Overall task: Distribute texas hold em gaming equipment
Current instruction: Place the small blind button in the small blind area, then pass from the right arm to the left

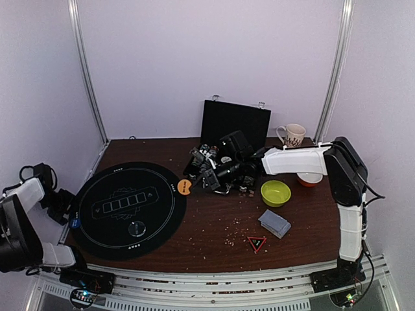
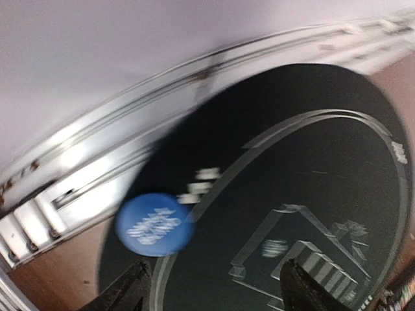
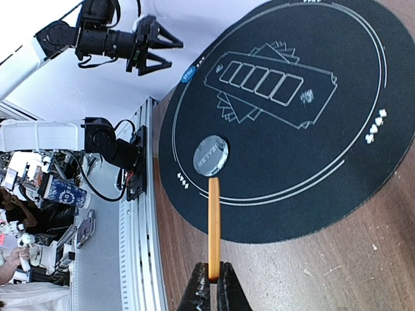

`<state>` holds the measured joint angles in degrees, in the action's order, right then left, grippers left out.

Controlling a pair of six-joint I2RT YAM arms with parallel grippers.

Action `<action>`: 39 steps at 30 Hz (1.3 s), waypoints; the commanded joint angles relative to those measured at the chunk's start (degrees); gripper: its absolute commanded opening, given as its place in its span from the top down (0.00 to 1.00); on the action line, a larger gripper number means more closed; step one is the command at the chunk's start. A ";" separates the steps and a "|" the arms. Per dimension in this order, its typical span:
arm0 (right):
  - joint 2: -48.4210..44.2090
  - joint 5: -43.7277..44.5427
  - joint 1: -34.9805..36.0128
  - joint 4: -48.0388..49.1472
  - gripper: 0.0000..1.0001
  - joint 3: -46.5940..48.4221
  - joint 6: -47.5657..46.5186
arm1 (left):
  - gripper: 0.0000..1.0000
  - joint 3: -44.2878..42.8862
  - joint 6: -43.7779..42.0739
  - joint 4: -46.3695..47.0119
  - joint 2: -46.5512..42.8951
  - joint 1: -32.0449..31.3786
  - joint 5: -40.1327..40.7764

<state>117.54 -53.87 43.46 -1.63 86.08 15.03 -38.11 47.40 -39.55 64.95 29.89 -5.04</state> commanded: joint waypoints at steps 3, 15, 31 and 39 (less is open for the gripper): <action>-2.70 1.07 -0.04 -3.47 1.00 5.08 -1.22 | 0.25 -12.84 -1.04 2.84 -4.99 -13.05 9.39; 1.53 2.72 0.89 -8.75 1.00 17.68 -4.19 | 0.27 -15.75 -36.78 32.16 -0.91 -40.36 -28.31; 2.66 0.06 4.45 -11.86 1.00 22.30 -10.69 | 0.38 -21.29 -54.94 32.22 13.68 -48.45 -53.40; 3.22 0.45 4.42 -10.17 1.00 22.72 -9.97 | 1.00 -22.30 -57.21 27.77 14.08 -48.50 -56.31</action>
<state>119.92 -52.42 47.46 -12.29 106.83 5.39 -59.22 -7.38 -10.83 79.18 -18.96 -58.96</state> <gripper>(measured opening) 0.040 0.018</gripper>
